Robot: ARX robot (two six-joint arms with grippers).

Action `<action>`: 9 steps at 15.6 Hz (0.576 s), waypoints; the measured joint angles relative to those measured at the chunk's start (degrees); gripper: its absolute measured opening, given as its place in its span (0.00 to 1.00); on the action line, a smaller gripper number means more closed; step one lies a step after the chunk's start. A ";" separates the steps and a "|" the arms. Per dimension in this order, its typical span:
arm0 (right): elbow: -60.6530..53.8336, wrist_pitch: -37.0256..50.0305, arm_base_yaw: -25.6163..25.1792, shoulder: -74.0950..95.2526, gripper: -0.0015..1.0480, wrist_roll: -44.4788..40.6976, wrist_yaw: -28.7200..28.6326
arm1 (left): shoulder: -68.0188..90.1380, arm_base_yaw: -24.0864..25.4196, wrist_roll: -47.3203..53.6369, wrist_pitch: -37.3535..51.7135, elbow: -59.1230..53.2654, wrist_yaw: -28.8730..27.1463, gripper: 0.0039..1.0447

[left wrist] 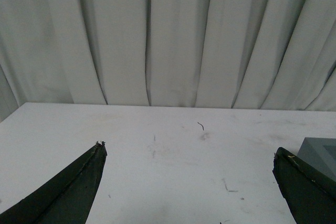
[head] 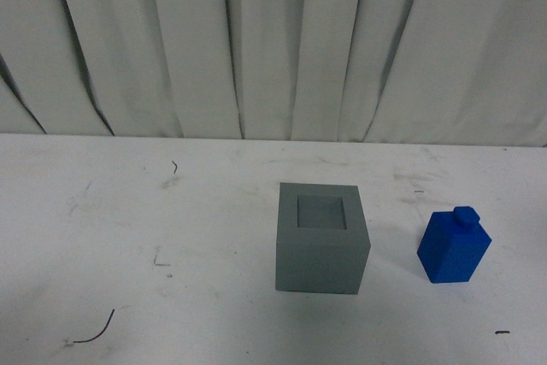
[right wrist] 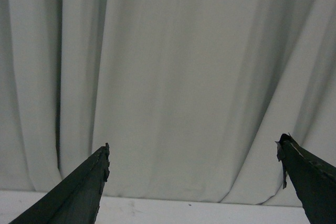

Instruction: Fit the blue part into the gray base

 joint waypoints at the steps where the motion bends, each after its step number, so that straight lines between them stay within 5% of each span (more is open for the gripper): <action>1: 6.45 1.49 1.01 10.14 0.94 -3.39 0.39 | 0.00 0.00 0.00 0.00 0.00 0.00 0.94; 4: 22.27 -9.92 4.31 30.51 0.94 -18.10 0.48 | 0.00 0.00 0.00 0.00 0.00 0.00 0.94; 9: 44.92 -50.60 11.50 40.33 0.94 -50.45 -3.85 | 0.00 0.00 0.00 0.00 0.00 0.00 0.94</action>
